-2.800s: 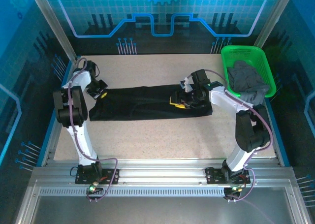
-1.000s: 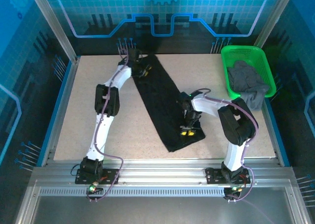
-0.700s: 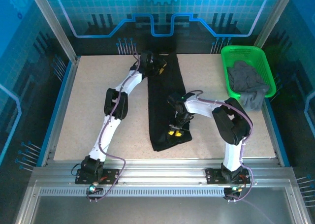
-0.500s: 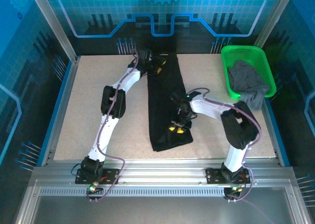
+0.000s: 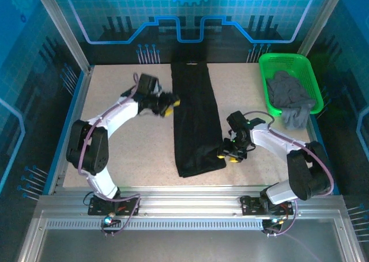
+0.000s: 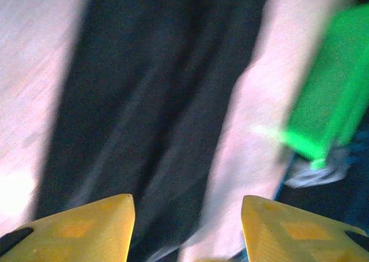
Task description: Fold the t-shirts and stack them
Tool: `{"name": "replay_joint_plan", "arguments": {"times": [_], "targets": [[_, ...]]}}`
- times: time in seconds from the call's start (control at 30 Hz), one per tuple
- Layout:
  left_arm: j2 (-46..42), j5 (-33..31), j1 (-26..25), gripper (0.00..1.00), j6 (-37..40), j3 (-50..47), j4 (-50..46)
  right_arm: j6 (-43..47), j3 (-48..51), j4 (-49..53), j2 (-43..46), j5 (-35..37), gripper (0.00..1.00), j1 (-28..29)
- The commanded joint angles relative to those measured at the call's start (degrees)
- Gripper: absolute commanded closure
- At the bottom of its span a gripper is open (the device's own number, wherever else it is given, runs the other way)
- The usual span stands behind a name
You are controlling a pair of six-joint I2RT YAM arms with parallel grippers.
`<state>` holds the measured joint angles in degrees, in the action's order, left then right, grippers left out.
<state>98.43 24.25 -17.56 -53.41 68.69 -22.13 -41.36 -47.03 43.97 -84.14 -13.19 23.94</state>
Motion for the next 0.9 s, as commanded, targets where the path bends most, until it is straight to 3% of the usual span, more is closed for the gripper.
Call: {"name": "replay_joint_plan", "arguments": {"times": [0.0,0.23,0.5,0.73,0.8,0.87], "targets": [[-4.4,6.1,-2.8,0.46,5.2,-10.0,-10.2,5.4,0.9,-4.5,-2.4,-2.1,0.51,0.2],[-10.1,8.7,-10.3,0.43,2.0,-21.8,-9.3,5.3,0.9,-7.7,-7.5,-3.5,0.57,1.3],[-8.7,8.7,-18.1,0.42,-4.2,-26.5,-2.1,1.1,2.8,-4.9,-5.2,-1.7,0.87,4.5],[-3.9,7.7,-20.5,0.44,-6.3,-25.7,2.7,-3.9,4.0,-3.3,-2.0,-2.0,0.99,8.8],[-2.8,7.5,-20.9,0.52,-6.3,-25.0,2.7,-4.9,4.3,-2.7,-1.2,-1.6,1.0,10.0],[-2.9,6.0,-21.0,0.71,-4.9,-24.8,-0.1,-5.6,4.8,-1.8,0.1,-0.8,1.0,10.5]]}}
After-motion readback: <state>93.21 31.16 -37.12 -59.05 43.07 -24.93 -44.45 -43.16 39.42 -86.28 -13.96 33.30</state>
